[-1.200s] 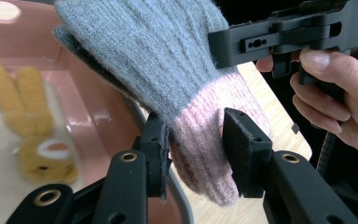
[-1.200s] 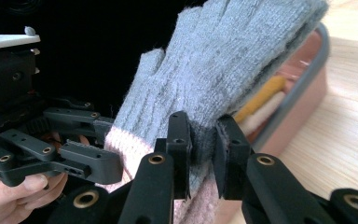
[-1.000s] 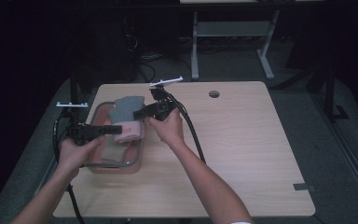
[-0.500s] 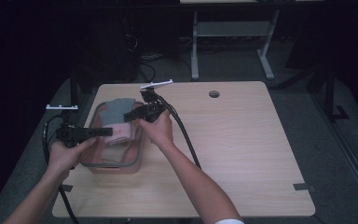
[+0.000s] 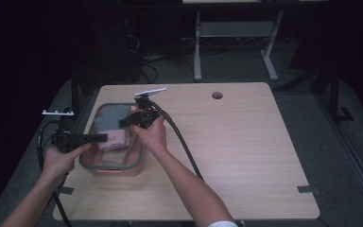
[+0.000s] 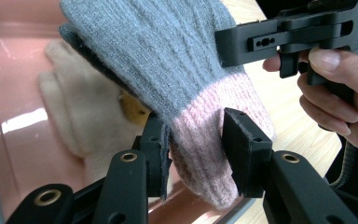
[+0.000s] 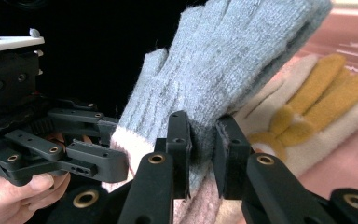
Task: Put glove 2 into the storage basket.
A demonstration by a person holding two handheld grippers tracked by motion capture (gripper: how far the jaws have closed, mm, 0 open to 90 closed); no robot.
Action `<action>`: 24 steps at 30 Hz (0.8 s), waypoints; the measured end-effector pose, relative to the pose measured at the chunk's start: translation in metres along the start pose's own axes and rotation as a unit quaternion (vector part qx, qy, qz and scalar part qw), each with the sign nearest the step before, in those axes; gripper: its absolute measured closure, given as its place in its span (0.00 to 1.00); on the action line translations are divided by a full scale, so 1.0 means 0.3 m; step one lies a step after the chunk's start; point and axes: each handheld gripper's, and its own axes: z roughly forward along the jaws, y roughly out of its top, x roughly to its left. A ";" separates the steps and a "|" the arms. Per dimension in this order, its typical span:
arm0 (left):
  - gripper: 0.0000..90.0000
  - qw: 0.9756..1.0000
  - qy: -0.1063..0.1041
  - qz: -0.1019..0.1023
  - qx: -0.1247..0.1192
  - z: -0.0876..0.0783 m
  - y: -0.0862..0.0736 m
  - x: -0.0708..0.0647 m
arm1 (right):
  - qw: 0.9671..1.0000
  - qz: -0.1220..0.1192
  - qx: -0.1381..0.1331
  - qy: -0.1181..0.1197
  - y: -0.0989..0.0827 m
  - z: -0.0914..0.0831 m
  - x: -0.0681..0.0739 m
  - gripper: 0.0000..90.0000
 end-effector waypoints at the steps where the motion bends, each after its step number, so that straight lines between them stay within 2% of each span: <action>1: 0.69 1.000 0.001 -0.001 0.003 0.002 -0.005 0.008 | 1.000 -0.001 0.002 0.000 -0.002 0.008 -0.003 0.86; 4: 0.69 1.000 0.003 -0.007 0.008 0.013 -0.017 0.029 | 1.000 -0.001 0.007 -0.005 -0.010 0.031 -0.013 0.86; 12: 0.70 0.999 0.024 0.004 0.030 0.034 -0.030 0.057 | 0.999 0.000 0.030 -0.023 -0.034 0.092 -0.038 0.86; 14: 0.70 0.999 0.030 0.001 0.036 0.046 -0.037 0.062 | 0.999 0.001 0.028 -0.030 -0.040 0.103 -0.042 0.86; 17: 0.68 0.998 0.038 0.005 0.051 0.063 -0.044 0.069 | 0.999 0.003 0.038 -0.039 -0.042 0.116 -0.047 0.86; 20: 0.67 0.997 0.045 0.008 0.056 0.075 -0.047 0.066 | 0.998 0.002 0.043 -0.042 -0.044 0.118 -0.055 0.86; 24: 0.65 0.995 0.059 0.018 0.076 0.094 -0.049 0.063 | 0.997 -0.005 0.049 -0.053 -0.045 0.121 -0.054 0.84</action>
